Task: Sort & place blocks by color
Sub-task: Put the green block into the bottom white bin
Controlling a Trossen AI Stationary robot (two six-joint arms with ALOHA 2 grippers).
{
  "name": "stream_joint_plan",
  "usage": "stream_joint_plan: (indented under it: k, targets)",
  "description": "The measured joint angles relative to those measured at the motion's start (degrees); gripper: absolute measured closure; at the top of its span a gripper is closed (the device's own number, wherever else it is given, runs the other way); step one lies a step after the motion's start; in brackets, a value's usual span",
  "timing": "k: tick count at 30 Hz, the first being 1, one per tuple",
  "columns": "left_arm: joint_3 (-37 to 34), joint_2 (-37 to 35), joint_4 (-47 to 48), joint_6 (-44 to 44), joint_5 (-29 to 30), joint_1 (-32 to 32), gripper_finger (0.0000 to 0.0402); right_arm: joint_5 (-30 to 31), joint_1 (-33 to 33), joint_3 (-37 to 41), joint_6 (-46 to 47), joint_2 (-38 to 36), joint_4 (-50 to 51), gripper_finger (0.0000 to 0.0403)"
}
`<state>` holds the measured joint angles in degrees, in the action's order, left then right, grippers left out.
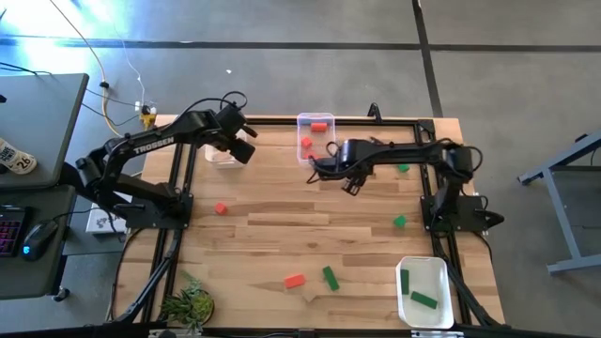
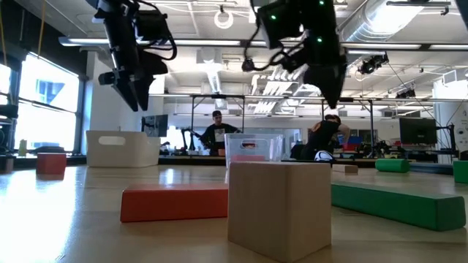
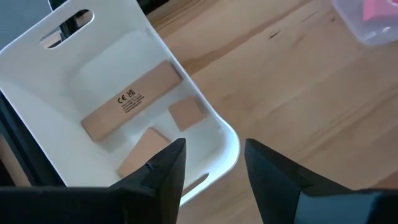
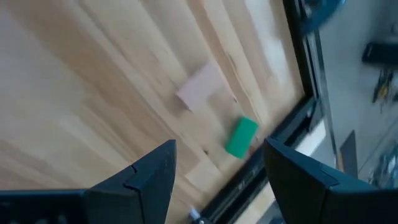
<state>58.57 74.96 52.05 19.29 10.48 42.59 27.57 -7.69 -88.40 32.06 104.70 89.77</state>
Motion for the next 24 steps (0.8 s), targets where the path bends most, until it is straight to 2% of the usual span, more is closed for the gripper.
stream_joint_plan:
  k: [7,13,20,24]
  targets:
    - [0.0,-0.1,-2.9,0.0,-1.5,0.0,0.0248,-4.2,-5.9,12.7,1.4,-9.5,-9.3,0.0176]
    - [0.0,-0.1,-4.6,0.0,-1.7,0.0,0.0248,-6.0,-13.4,21.3,1.0,-14.7,-15.0,0.0176]
    - [0.0,-0.1,-5.8,0.0,-2.4,0.0,0.0248,-6.7,-21.3,24.4,-4.1,-15.7,-18.5,0.0176]
    - [0.0,-0.1,-5.9,0.0,-2.4,0.0,0.0248,-9.1,-25.6,24.6,-7.0,-15.7,-21.6,0.0176]
